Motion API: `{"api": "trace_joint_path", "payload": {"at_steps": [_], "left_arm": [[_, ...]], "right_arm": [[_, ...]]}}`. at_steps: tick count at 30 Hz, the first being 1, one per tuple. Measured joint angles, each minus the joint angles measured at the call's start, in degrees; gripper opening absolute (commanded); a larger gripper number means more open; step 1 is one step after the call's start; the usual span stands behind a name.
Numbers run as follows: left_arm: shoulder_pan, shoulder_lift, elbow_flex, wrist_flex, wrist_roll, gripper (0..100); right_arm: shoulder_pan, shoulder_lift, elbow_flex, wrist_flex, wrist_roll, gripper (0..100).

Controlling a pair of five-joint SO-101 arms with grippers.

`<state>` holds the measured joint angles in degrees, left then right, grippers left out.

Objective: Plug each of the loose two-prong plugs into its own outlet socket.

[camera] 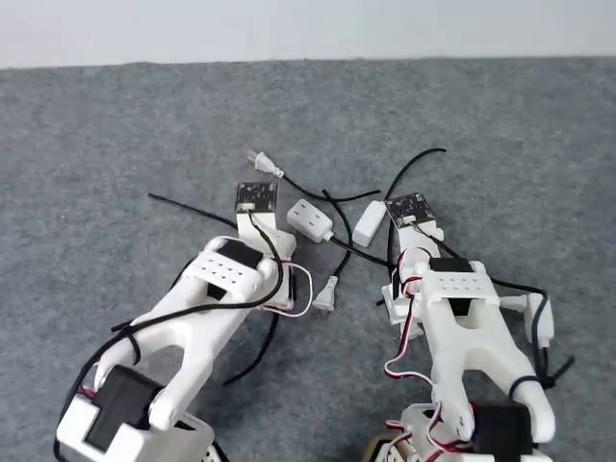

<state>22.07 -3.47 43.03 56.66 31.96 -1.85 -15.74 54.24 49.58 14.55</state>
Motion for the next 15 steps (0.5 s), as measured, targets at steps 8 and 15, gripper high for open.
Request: {"api": "trace_joint_path", "payload": {"at_steps": [8,15], "left_arm": [[0.3,0.6,0.1,-0.1,-0.1,23],[0.5,-5.5,3.3,3.1,0.0,30]], "right_arm": [[0.0,0.0,0.0,0.0,0.0,0.8],[0.0,0.0,0.0,0.0,0.0,0.8]]}}
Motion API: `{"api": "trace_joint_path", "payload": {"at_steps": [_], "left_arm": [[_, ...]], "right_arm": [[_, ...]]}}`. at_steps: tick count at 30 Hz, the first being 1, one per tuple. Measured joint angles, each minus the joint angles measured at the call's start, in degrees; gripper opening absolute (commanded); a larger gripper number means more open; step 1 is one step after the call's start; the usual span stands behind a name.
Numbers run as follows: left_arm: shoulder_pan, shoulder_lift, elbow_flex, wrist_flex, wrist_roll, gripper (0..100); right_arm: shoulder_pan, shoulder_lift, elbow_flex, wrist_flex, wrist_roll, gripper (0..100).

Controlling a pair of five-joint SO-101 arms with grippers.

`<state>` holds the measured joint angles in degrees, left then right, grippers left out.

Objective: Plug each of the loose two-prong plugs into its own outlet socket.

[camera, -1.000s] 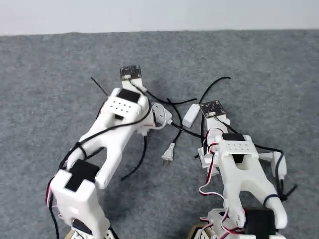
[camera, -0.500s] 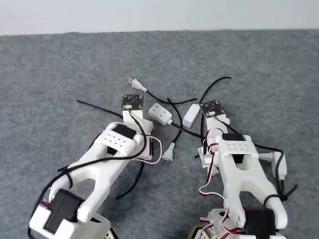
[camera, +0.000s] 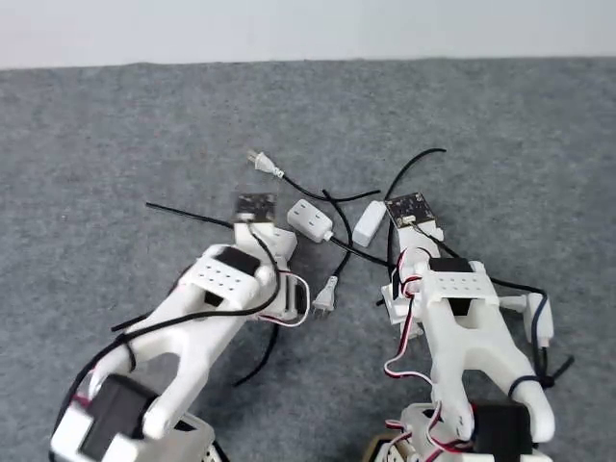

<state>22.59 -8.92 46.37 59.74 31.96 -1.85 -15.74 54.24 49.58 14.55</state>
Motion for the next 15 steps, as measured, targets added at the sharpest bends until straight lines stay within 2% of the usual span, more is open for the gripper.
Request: {"api": "trace_joint_path", "payload": {"at_steps": [7,15], "left_arm": [[0.1,-13.0,7.3,-0.1,-1.1,30],[-0.1,-27.7,15.6,-0.4,-12.8,30]], "right_arm": [[0.0,0.0,0.0,0.0,0.0,0.8],[0.0,0.0,0.0,0.0,0.1,0.8]]}}
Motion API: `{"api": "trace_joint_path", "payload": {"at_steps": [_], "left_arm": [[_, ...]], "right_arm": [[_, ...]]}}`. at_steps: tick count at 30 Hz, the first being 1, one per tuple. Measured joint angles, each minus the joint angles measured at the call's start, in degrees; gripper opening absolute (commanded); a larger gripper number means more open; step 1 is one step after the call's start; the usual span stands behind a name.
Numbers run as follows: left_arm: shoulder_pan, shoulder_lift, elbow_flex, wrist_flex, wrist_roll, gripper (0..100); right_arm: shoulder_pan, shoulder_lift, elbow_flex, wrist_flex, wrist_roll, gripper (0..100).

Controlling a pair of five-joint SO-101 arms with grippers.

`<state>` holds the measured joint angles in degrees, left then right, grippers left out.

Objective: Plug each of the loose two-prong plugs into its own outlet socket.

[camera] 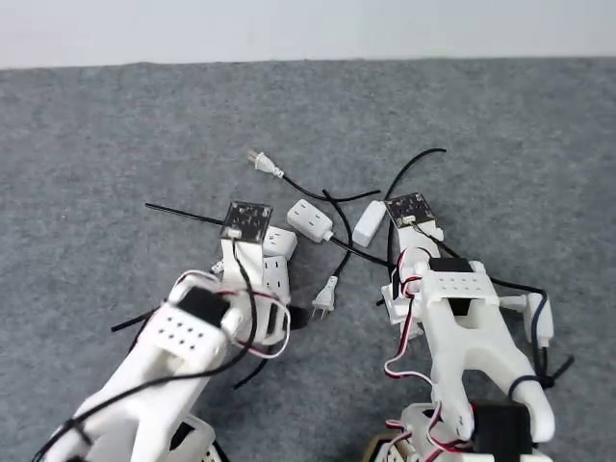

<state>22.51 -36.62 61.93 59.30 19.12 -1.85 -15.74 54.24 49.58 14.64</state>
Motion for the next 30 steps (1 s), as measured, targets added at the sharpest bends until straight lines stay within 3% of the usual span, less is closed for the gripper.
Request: {"api": "trace_joint_path", "payload": {"at_steps": [5,10,23,26,29,30], "left_arm": [[-3.1,-6.9,2.4,-0.4,-1.7,30],[-4.1,-5.5,3.8,-5.5,-1.8,30],[-8.4,28.9,-9.1,-20.9,7.6,29],[-8.7,32.2,-11.4,-21.3,8.2,20],[-8.7,32.4,-12.0,-21.4,8.2,0],[-8.4,32.4,-12.1,-21.5,8.5,2]], "right_arm": [[0.0,0.0,0.0,0.0,0.0,0.8],[0.0,0.0,0.0,0.0,0.0,0.8],[0.0,0.0,0.0,0.0,0.0,0.8],[0.0,0.0,0.0,0.0,0.0,0.8],[0.0,0.0,0.0,0.0,0.0,0.8],[0.0,0.0,0.0,0.0,0.0,0.8]]}}
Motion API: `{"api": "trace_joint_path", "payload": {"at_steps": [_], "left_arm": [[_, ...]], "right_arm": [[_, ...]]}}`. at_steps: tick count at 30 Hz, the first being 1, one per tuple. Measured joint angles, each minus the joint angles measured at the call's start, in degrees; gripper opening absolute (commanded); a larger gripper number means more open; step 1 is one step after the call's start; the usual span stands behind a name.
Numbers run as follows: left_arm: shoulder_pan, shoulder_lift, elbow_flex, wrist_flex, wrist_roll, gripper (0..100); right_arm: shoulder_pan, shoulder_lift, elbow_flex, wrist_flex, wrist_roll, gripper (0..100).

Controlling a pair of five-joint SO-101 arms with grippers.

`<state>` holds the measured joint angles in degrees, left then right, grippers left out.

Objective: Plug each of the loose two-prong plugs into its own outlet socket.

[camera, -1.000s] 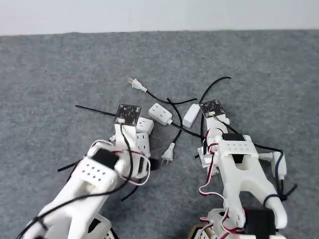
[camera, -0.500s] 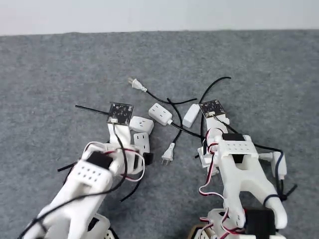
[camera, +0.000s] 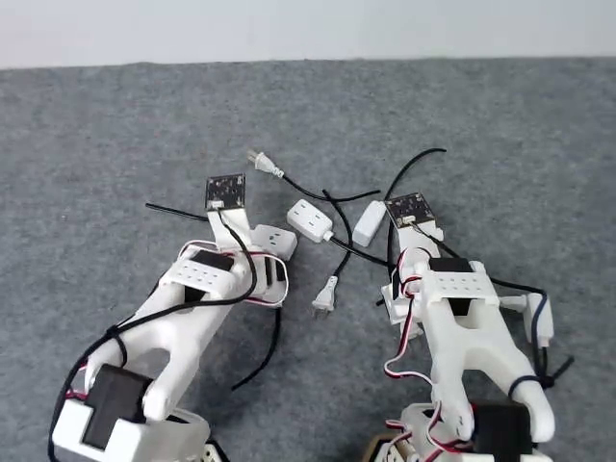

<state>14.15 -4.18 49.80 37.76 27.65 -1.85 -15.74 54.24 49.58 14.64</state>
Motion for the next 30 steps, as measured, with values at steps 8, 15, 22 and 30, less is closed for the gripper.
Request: {"api": "trace_joint_path", "payload": {"at_steps": [8,15,22,30], "left_arm": [[2.4,0.0,-0.1,0.8,0.1,1],[7.5,-7.0,4.4,10.5,3.0,1],[8.5,-14.4,12.6,6.6,3.3,2],[8.5,-13.6,12.1,7.1,3.4,29]], "right_arm": [[0.0,0.0,0.0,0.0,0.0,0.8],[0.0,0.0,0.0,0.0,0.0,0.8],[0.0,0.0,0.0,0.0,0.0,0.8],[0.0,0.0,0.0,0.0,0.0,0.8]]}}
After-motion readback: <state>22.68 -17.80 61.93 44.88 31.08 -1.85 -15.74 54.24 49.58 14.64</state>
